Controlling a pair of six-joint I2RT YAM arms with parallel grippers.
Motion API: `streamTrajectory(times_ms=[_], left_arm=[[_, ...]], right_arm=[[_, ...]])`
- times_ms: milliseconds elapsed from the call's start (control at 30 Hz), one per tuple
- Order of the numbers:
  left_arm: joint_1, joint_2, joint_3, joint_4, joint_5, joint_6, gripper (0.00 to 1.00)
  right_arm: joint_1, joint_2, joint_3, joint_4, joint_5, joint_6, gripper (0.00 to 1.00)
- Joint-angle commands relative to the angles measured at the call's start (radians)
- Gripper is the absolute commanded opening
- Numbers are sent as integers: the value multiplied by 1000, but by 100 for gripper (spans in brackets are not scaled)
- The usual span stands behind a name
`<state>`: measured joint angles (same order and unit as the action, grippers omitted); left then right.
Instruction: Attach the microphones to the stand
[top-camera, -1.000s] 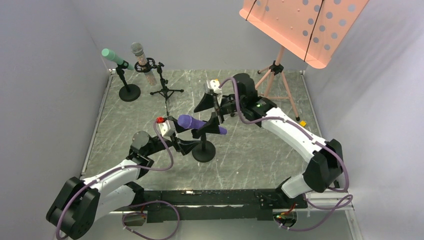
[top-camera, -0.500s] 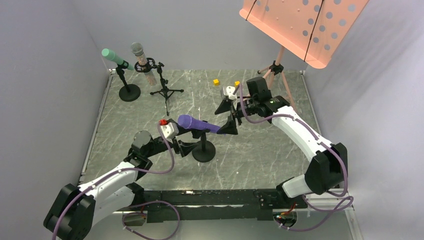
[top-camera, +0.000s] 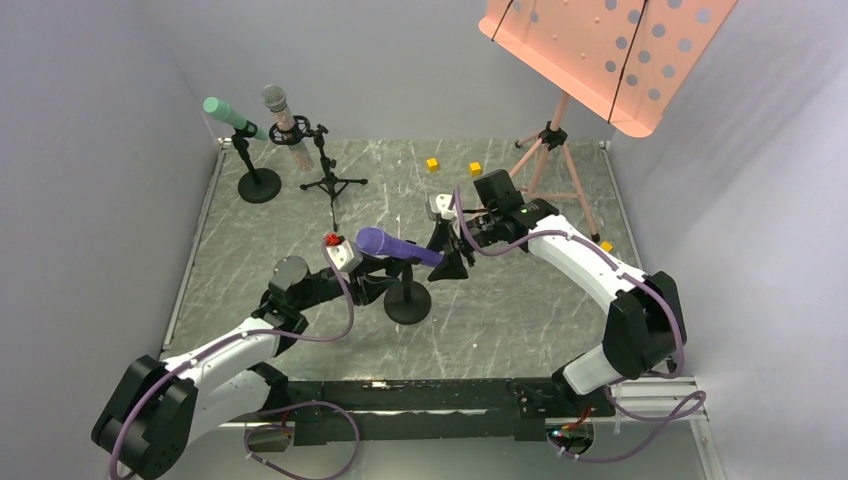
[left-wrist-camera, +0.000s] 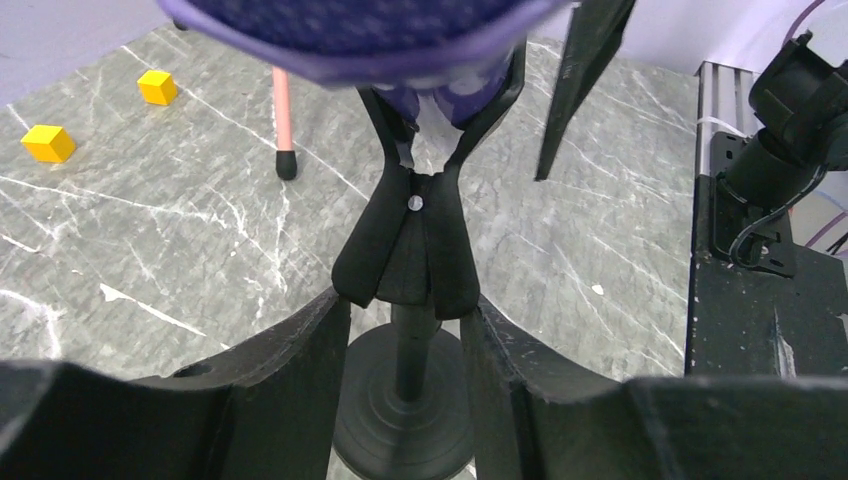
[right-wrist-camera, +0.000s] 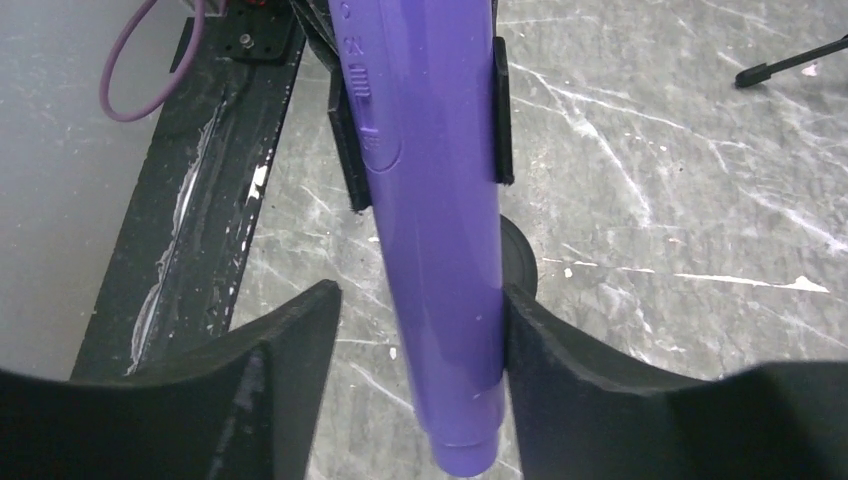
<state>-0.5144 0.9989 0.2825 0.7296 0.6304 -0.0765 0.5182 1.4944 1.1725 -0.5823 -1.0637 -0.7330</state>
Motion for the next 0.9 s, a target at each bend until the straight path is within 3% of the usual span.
streamTrajectory(times_ms=[0,300,633,767,867], left_arm=[[-12,20,48,60,4,-26,47],[-28,51,43,118,18,-49,28],[-32,53,46,137,25,-53,22],[-32,41,41,125,19,-47,27],[-32,11,16,128,3,-43,48]], right_arm=[[12,7,-4,2,-8,-33,58],[28,13,-3,19,17,-8,21],[51,45,5,-7,40,-28,15],[50,58,23,-28,54,-19,20],[39,45,39,-48,54,-15,55]])
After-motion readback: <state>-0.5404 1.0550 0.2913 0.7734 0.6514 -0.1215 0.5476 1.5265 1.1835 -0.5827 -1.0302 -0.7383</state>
